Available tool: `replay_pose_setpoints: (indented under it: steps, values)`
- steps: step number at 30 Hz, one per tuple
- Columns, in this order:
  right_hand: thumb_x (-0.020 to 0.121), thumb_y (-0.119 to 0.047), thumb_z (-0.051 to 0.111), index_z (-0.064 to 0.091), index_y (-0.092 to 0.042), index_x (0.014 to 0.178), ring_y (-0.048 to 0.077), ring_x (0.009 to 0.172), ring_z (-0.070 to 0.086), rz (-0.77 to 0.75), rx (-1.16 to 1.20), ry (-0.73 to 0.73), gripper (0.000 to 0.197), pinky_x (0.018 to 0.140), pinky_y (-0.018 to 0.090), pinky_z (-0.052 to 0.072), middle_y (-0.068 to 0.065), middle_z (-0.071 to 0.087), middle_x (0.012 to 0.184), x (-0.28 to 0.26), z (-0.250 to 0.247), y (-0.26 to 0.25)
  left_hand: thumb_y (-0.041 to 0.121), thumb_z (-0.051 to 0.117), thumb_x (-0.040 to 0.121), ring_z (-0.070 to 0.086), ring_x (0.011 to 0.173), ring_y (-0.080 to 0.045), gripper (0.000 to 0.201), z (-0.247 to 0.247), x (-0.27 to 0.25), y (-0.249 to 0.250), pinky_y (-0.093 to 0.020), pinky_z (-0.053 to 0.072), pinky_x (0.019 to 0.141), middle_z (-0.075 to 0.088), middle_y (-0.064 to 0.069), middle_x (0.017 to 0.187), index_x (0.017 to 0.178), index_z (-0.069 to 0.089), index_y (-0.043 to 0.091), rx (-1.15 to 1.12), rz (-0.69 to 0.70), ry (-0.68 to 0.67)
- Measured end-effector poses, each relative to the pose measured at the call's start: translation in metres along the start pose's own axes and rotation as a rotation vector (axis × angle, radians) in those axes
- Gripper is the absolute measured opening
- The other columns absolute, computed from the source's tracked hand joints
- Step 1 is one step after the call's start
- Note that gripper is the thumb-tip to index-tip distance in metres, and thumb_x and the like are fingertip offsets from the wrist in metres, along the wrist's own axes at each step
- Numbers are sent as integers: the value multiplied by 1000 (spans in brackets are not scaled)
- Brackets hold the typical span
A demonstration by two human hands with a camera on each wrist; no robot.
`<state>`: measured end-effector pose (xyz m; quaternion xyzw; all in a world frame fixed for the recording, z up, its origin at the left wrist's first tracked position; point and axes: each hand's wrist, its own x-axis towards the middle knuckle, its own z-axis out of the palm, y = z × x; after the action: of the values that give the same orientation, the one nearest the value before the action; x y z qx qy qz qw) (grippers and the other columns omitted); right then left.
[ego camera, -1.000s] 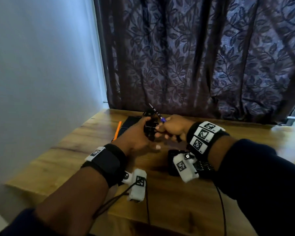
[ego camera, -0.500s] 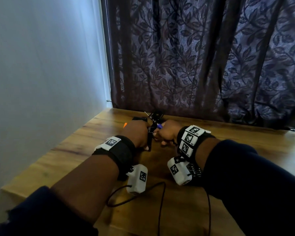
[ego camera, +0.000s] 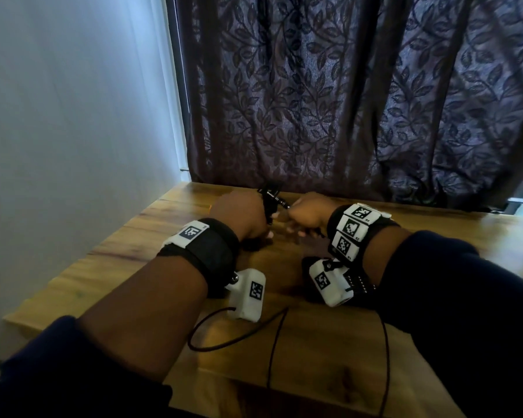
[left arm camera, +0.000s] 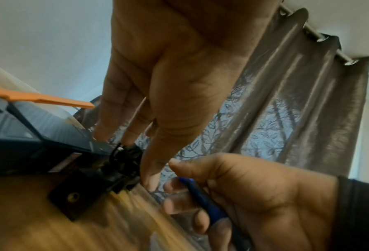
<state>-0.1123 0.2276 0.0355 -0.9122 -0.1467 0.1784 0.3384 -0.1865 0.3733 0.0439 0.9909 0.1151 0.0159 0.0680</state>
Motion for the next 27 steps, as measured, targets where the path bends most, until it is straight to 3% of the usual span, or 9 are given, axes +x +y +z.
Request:
replay_pose_setpoints:
  steps: [2, 5, 9, 12, 15, 18, 20, 24, 27]
  values:
    - [87, -42, 76, 75, -11, 91, 23, 56, 51, 4, 22, 6, 31, 42, 24, 34, 12, 78, 86, -11, -13, 12, 53, 79, 78, 68, 95, -27, 49, -1, -5, 11, -39, 58, 89, 70, -6, 106, 111, 69, 20, -102, 3, 34]
    - [90, -38, 75, 74, -13, 94, 16, 48, 47, -18, 96, 14, 26, 43, 21, 31, 3, 71, 72, -33, -34, 41, 54, 69, 88, 66, 88, -24, 43, 3, -11, 33, -37, 57, 84, 71, -7, 103, 105, 72, 15, -215, 67, -3]
    - [89, -46, 75, 71, -8, 83, 23, 47, 48, -6, -106, 23, 40, 44, 24, 33, 13, 66, 68, -54, -60, 90, 54, 68, 91, 61, 79, -20, 40, 32, -8, 63, -32, 48, 73, 70, -7, 91, 80, 65, 16, -226, 59, -112]
    - [86, -41, 78, 72, -4, 85, 27, 56, 55, 49, -283, 8, 38, 46, 26, 37, 14, 71, 71, -63, -72, 124, 66, 73, 75, 66, 89, -23, 46, 57, 2, 83, -39, 58, 84, 70, -3, 95, 88, 67, 22, -88, 83, -145]
    - [85, -35, 80, 73, -9, 92, 20, 58, 59, 21, -348, 61, 28, 49, 25, 42, 6, 68, 69, -69, -76, 137, 64, 82, 70, 66, 91, -25, 49, 62, 4, 94, -43, 59, 86, 68, 0, 92, 93, 73, 21, 5, 89, -126]
    - [86, -35, 80, 73, -12, 93, 19, 63, 58, -17, -424, 126, 25, 50, 25, 42, 7, 69, 83, -67, -86, 149, 54, 85, 75, 67, 104, -22, 46, 67, 8, 104, -43, 57, 93, 73, 2, 112, 110, 78, 27, -1, 162, -149]
    - [88, -33, 78, 73, -16, 90, 25, 65, 66, -6, -476, 79, 18, 48, 24, 45, 8, 73, 82, -67, -92, 152, 49, 83, 80, 65, 112, -21, 38, 65, 9, 109, -43, 55, 97, 72, 4, 121, 114, 79, 32, -3, 205, -169]
    - [90, -39, 76, 76, -19, 96, 22, 63, 65, 25, -534, -58, 21, 52, 25, 47, 7, 74, 75, -71, -97, 157, 43, 80, 87, 61, 117, -15, 27, 58, 1, 116, -38, 51, 100, 71, 10, 124, 113, 78, 40, -28, 313, -241]
    - [89, -43, 75, 76, -17, 97, 30, 73, 72, 5, -548, -71, 28, 57, 27, 48, 9, 75, 79, -78, -99, 161, 44, 81, 86, 59, 116, -13, 28, 58, -6, 119, -38, 50, 99, 70, 13, 123, 113, 78, 42, -52, 333, -265]
